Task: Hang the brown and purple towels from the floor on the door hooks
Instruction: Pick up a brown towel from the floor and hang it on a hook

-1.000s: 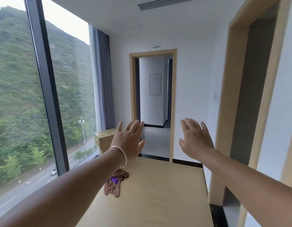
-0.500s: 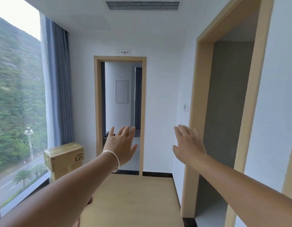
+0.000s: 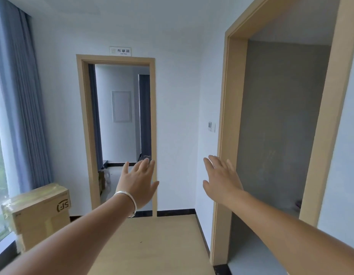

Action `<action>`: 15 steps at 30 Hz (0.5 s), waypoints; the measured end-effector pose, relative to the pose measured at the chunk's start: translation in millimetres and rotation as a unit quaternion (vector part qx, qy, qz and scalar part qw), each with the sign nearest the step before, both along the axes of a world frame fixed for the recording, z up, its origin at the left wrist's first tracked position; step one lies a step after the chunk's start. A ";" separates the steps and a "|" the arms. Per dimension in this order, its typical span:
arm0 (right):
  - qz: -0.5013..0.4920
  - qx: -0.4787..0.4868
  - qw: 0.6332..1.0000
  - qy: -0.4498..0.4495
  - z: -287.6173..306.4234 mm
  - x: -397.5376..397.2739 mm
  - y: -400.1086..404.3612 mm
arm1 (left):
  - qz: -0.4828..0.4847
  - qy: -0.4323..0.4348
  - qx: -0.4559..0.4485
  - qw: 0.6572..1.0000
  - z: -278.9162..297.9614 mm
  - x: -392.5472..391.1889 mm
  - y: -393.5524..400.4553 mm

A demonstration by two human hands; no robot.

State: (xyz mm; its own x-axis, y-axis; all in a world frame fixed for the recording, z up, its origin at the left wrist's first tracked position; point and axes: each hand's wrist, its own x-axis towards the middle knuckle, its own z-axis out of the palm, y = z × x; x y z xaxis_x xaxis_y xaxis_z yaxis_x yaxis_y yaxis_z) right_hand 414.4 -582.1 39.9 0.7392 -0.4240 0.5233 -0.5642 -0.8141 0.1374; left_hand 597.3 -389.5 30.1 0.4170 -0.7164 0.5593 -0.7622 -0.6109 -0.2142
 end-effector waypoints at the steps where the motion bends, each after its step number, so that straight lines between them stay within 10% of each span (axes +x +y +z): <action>1: -0.004 0.004 1.000 0.001 -2.1 10.3 -12.3 | -0.004 0.002 0.003 1.000 -1.5 9.1 -12.3; 15: 0.021 0.021 0.999 -0.017 0.1 164.2 -214.2 | 0.012 -0.009 0.011 1.000 11.8 151.5 -206.7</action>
